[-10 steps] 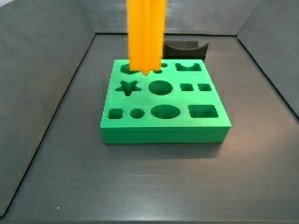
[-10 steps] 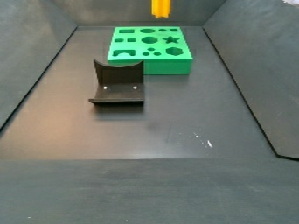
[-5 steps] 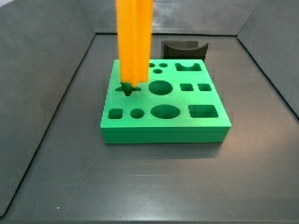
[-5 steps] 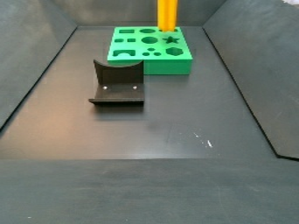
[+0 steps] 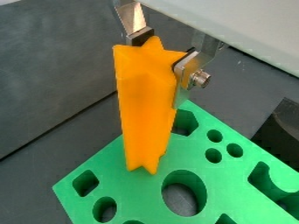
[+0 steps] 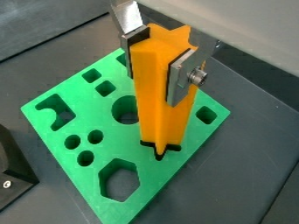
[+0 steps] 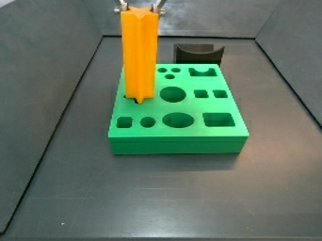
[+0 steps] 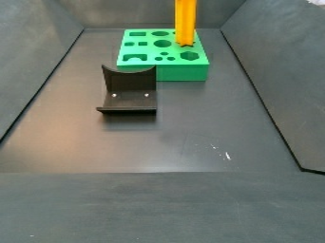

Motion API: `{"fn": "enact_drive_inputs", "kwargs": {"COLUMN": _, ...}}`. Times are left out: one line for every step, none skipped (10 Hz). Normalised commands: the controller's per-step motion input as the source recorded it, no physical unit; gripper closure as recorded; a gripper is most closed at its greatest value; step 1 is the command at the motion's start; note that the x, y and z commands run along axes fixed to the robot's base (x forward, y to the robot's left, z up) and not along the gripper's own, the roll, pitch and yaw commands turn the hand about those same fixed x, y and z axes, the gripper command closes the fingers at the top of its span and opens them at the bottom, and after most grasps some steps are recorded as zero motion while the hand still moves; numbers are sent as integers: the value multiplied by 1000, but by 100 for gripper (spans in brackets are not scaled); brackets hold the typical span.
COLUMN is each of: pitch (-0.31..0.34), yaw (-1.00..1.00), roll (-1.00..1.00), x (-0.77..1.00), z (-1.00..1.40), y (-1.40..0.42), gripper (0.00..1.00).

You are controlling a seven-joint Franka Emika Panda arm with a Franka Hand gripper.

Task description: Insert the star object.

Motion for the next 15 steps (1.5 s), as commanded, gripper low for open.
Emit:
{"fn": "enact_drive_inputs", "kwargs": {"pitch": 56, "yaw": 37, "roll": 250, "x": -14, "z": -297, "y": 26, "gripper": 100}}
{"fn": "enact_drive_inputs", "kwargs": {"pitch": 26, "yaw": 197, "roll": 271, "x": -57, "z": -337, "y": 60, "gripper": 100}}
{"fn": "enact_drive_inputs", "kwargs": {"pitch": 29, "yaw": 149, "roll": 253, "x": -17, "z": -349, "y": 43, "gripper": 100}}
{"fn": "enact_drive_inputs", "kwargs": {"pitch": 57, "yaw": 0, "roll": 244, "x": -37, "z": -323, "y": 66, "gripper": 100}}
{"fn": "enact_drive_inputs", "kwargs": {"pitch": 60, "yaw": 0, "roll": 219, "x": -74, "z": -306, "y": 86, "gripper": 100}}
{"fn": "enact_drive_inputs", "kwargs": {"pitch": 60, "yaw": 0, "roll": 173, "x": 0, "z": -360, "y": 54, "gripper": 100}}
{"fn": "enact_drive_inputs", "kwargs": {"pitch": 73, "yaw": -169, "roll": 141, "x": 0, "z": -411, "y": 34, "gripper": 100}}
{"fn": "enact_drive_inputs", "kwargs": {"pitch": 66, "yaw": -317, "roll": 101, "x": 0, "z": -403, "y": 17, "gripper": 100}}
{"fn": "enact_drive_inputs", "kwargs": {"pitch": 60, "yaw": -317, "roll": 106, "x": 0, "z": -389, "y": 14, "gripper": 100}}
{"fn": "enact_drive_inputs", "kwargs": {"pitch": 21, "yaw": -337, "roll": 34, "x": 0, "z": -389, "y": 0, "gripper": 100}}
{"fn": "enact_drive_inputs", "kwargs": {"pitch": 0, "yaw": -300, "roll": -93, "x": 0, "z": -343, "y": 31, "gripper": 100}}
{"fn": "enact_drive_inputs", "kwargs": {"pitch": -34, "yaw": -157, "roll": -319, "x": 0, "z": -346, "y": 100, "gripper": 100}}
{"fn": "enact_drive_inputs", "kwargs": {"pitch": -31, "yaw": -83, "roll": -404, "x": 0, "z": -300, "y": 126, "gripper": 100}}
{"fn": "enact_drive_inputs", "kwargs": {"pitch": 0, "yaw": 0, "roll": -456, "x": 0, "z": -237, "y": 151, "gripper": 100}}
{"fn": "enact_drive_inputs", "kwargs": {"pitch": 0, "yaw": 0, "roll": -467, "x": 0, "z": -217, "y": 157, "gripper": 100}}
